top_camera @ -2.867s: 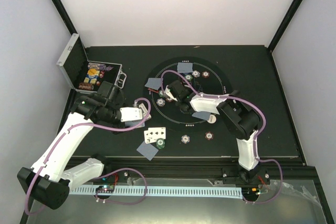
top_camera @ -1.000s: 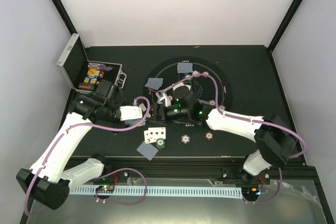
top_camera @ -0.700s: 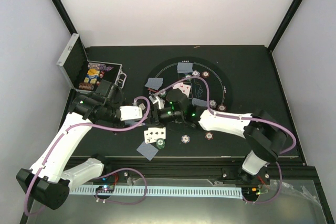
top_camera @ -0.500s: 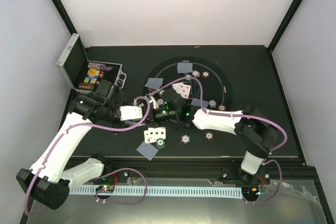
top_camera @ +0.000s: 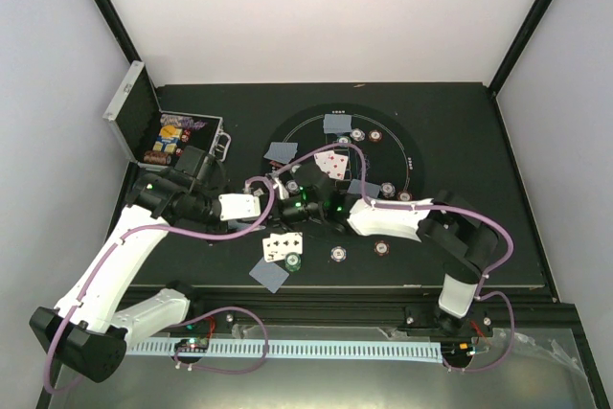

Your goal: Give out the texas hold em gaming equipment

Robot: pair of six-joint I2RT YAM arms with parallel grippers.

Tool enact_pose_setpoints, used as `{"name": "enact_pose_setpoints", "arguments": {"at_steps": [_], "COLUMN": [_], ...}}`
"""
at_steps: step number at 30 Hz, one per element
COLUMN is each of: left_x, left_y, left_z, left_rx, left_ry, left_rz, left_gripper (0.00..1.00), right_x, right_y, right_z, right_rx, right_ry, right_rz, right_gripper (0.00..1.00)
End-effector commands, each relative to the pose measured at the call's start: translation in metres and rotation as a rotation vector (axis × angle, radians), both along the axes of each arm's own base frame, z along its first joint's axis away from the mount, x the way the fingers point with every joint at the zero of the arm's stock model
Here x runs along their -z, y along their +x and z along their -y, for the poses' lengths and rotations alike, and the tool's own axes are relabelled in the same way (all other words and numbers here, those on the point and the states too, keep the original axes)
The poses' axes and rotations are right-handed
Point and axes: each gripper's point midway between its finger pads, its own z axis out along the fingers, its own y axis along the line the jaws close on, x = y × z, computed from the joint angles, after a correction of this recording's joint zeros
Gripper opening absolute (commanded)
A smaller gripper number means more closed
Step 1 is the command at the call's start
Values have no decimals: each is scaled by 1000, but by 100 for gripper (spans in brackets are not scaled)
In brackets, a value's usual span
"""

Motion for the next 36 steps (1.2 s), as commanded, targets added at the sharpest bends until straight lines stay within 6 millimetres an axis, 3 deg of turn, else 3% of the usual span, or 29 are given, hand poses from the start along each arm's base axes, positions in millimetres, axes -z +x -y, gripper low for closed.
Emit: {"name": "enact_pose_setpoints", "arguments": {"at_steps": [1,5,9,20,29,32,36], "left_x": [-19,-19,-19,-16,-13,-12,-13], "left_y": [2,2,2,2,2,3,3], "left_z": [4,4,4,3,2,2,2], "left_rx": [18,18,17,13,11,10,9], "left_ry": [-30,-27,-28,-21,-17,-14,-14], "left_rz": [49,50,52,46,44,45,47], "left_gripper": [2,2,2,2,2,1,2], "right_x": [32,38,34,-7,-29,-34,-46], "right_y": [12,19,20,21,18,25,46], "right_z": [27,44,48,58,67,79,108], "right_rx": [52,82,84,103,116,127,153], "right_ry": [-87,-118,-123,-110,-102,-120,-169], "right_rz": [-35,-28,-16,61,101,138,220], "right_gripper": [62,59,54,23,7,4,3]}}
